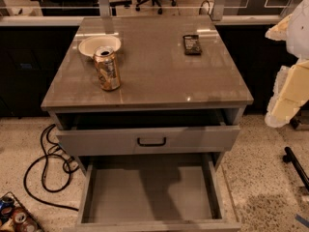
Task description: Place rxbar chocolate into middle drawer
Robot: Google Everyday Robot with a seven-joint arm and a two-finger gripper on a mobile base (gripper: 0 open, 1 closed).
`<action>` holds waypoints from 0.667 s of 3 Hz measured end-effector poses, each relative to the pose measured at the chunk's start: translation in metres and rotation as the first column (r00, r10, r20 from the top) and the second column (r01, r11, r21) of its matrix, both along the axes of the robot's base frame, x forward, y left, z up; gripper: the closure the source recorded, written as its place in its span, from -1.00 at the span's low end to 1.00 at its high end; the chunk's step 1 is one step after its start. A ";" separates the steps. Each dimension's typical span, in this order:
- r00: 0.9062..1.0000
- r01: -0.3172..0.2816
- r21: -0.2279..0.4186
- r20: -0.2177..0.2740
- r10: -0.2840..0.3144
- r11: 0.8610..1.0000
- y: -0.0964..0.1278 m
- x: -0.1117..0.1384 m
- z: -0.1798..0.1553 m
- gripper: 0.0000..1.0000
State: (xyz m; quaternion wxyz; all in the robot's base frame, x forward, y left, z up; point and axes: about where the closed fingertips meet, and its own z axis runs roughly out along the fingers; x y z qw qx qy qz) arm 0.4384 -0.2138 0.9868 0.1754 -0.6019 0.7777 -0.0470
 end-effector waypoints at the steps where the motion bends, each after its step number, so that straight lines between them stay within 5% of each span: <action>1: 1.000 0.000 0.000 0.000 0.000 1.000 0.000 0.000 0.000 -1.00; 2: 1.000 0.012 0.009 0.016 -0.012 1.000 -0.008 0.015 0.001 -1.00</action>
Offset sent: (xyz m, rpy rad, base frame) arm 0.0436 -0.0237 -0.0016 0.0266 -0.0258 -0.0330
